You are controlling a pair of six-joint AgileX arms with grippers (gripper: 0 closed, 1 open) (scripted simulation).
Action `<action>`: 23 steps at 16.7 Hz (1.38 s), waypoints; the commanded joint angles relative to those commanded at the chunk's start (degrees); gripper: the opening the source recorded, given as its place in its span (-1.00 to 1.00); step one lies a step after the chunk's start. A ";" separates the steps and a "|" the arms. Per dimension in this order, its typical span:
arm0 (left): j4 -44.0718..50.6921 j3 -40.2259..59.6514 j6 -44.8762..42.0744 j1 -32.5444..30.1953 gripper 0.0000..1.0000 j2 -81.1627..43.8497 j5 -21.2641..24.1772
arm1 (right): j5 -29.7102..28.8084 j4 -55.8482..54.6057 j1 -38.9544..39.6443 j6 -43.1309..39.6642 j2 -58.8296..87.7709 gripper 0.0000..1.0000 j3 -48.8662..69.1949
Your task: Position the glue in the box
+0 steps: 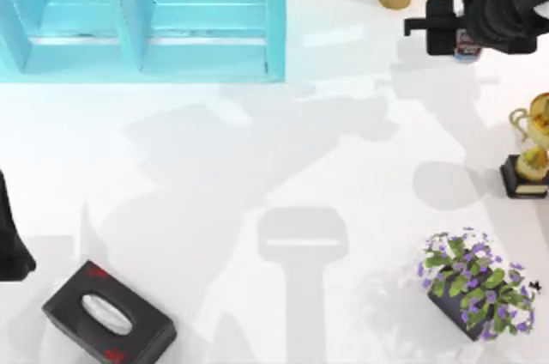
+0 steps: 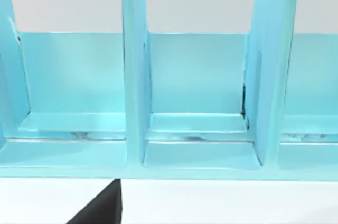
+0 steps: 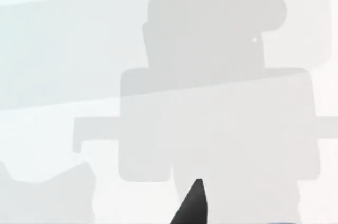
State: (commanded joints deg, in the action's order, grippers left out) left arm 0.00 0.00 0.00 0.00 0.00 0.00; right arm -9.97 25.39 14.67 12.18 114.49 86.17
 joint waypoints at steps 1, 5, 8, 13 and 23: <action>0.00 0.00 0.00 0.00 1.00 0.00 0.00 | 1.73 0.20 -2.45 -1.99 -2.16 -1.00 -1.76; 0.00 0.00 0.00 0.00 1.00 0.00 0.00 | 10.45 1.43 -17.39 -12.51 -13.61 -1.00 -10.81; 0.00 0.00 0.00 0.00 1.00 0.00 0.00 | 17.52 2.70 -29.08 -21.85 -22.95 -1.00 -19.07; 0.00 0.00 0.00 0.00 1.00 0.00 0.00 | 27.32 5.00 -45.68 -36.19 -35.89 -1.00 -32.48; 0.00 0.00 0.00 0.00 1.00 0.00 0.00 | 30.63 5.24 -51.62 -41.53 -40.12 -1.00 -37.77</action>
State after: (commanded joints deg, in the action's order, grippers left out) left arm 0.00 0.00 0.00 0.00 0.00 0.00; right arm 20.66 30.63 -36.95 -29.35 74.37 48.39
